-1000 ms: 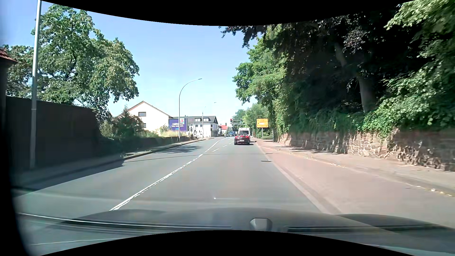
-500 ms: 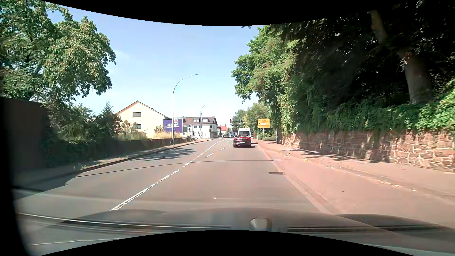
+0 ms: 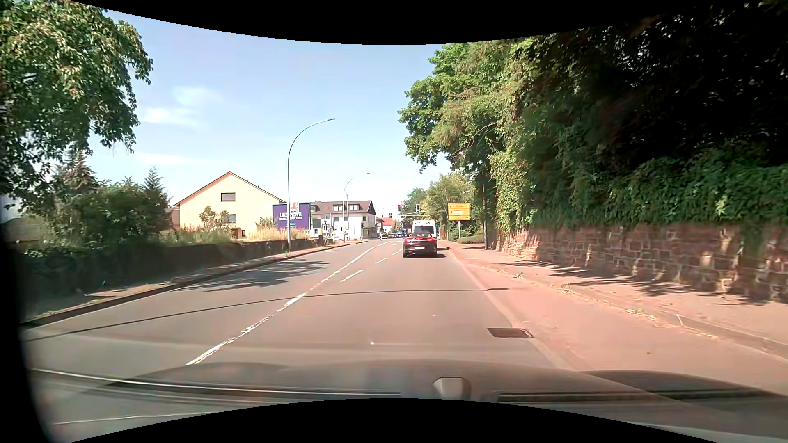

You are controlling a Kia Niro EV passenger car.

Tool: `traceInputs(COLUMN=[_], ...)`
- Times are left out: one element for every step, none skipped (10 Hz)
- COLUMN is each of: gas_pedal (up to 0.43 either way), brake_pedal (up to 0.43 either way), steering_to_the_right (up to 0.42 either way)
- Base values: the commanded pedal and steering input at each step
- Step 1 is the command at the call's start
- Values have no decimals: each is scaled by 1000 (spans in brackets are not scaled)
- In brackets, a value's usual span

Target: Follow the waypoints while adhering to traffic rules and regulations

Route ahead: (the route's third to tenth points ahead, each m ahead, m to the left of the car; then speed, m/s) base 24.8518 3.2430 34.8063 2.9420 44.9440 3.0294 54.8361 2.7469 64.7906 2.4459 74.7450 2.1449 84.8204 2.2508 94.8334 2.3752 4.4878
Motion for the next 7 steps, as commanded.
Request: traceInputs(gas_pedal=[0,0,0,0,0,0,0], brake_pedal=[6,6,6,6,6,6,6], steering_to_the_right=[2,2,2,2,1,1,1])
